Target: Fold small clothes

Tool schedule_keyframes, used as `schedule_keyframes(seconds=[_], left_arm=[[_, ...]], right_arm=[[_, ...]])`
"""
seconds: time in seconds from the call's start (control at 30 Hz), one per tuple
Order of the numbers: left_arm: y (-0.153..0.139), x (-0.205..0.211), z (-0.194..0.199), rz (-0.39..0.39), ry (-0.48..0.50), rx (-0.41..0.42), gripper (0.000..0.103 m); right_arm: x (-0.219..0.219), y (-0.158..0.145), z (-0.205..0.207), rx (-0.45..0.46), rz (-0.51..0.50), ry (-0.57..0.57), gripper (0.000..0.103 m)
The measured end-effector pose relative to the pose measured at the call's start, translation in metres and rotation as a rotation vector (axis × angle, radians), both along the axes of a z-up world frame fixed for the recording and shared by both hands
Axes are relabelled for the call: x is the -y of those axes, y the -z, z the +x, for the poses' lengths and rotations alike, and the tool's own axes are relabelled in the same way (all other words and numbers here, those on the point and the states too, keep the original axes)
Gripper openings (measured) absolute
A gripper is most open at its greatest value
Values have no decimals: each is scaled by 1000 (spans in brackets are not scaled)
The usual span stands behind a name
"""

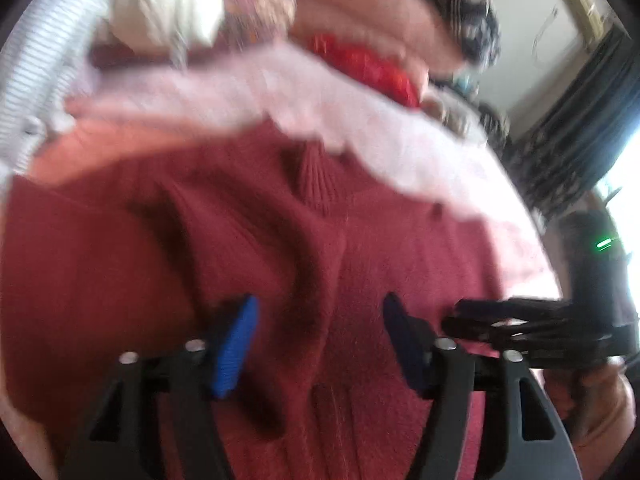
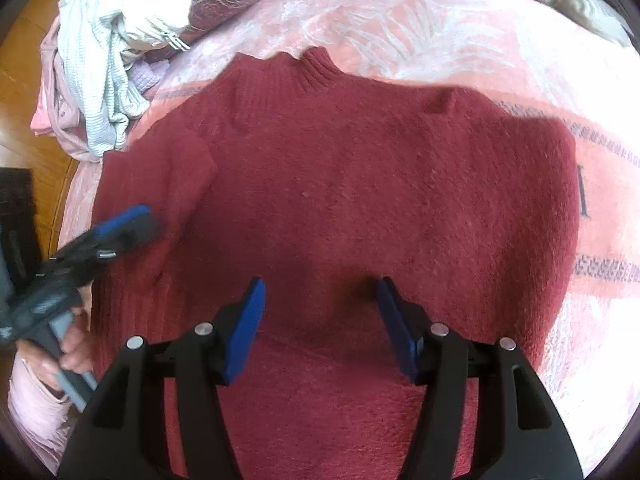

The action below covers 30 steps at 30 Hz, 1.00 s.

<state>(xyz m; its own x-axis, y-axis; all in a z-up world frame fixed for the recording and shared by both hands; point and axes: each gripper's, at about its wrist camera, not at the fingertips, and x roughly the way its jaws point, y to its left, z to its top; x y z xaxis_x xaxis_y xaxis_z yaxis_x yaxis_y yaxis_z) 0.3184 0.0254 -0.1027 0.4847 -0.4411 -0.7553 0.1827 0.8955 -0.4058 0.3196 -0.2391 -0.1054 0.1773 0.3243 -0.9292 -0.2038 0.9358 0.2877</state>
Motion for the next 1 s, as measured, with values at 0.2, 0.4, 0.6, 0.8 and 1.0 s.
schedule_keyframes(seconds=[0.2,0.4,0.6,0.8,1.0], left_arm=[[-22,-69,6,229,-179,13,75],[14,-120,13,243,-251,-104,68],[41,-128,21,257,-233,-146,68],[44,-123,24,293,-215,-135,69],[44,-121,25,313,-223,-129,70]], right_arm=[[-56,-16,7,35,53,-63,59],[-132,-17,22,43,86,-142,59],[-171,9,35,22,0,-156,63],[-176,14,38,72,-57,-173,18],[-109,-9,27,97,38,-62,5]])
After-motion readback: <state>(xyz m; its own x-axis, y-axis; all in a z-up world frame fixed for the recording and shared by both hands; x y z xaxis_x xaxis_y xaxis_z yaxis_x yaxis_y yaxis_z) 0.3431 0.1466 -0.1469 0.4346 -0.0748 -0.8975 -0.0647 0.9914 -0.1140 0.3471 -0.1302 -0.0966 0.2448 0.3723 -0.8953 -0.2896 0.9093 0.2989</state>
